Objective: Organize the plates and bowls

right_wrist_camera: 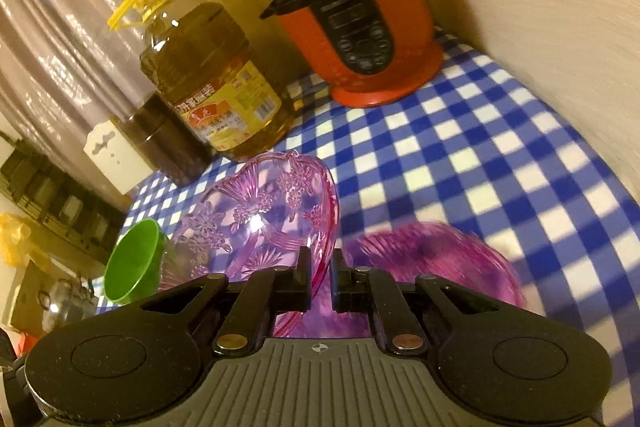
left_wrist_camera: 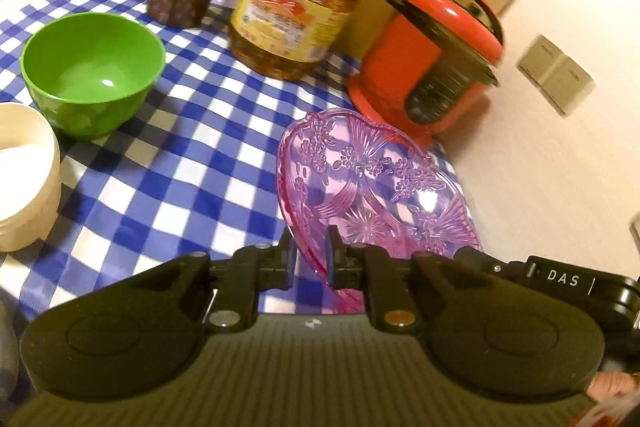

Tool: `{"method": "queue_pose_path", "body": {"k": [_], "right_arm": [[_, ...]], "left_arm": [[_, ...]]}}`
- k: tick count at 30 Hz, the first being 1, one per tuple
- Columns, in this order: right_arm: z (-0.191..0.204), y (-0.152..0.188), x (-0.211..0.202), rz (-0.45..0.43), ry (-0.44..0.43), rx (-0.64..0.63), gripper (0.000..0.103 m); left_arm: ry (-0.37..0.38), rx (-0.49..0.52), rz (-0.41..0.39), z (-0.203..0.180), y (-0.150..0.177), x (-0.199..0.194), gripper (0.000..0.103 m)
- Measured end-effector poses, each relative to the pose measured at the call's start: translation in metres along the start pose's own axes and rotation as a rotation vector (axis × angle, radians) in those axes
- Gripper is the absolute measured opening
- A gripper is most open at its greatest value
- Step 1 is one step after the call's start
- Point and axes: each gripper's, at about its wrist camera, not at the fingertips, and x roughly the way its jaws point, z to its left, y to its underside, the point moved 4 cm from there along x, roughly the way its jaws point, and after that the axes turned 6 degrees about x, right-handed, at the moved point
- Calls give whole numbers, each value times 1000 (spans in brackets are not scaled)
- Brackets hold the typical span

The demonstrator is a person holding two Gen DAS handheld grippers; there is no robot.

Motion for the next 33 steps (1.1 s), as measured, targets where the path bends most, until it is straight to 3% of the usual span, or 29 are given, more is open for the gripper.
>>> {"method": "queue_pose_path", "body": {"k": [14,33], "right_arm": [[-41,36,-70,-82,79,4,9],[-72,39,-57,-20,154,24,9]], "left_arm": [[69,173,63,-52,47,-14,13],[52,188,152,-60,60,21,13]]}}
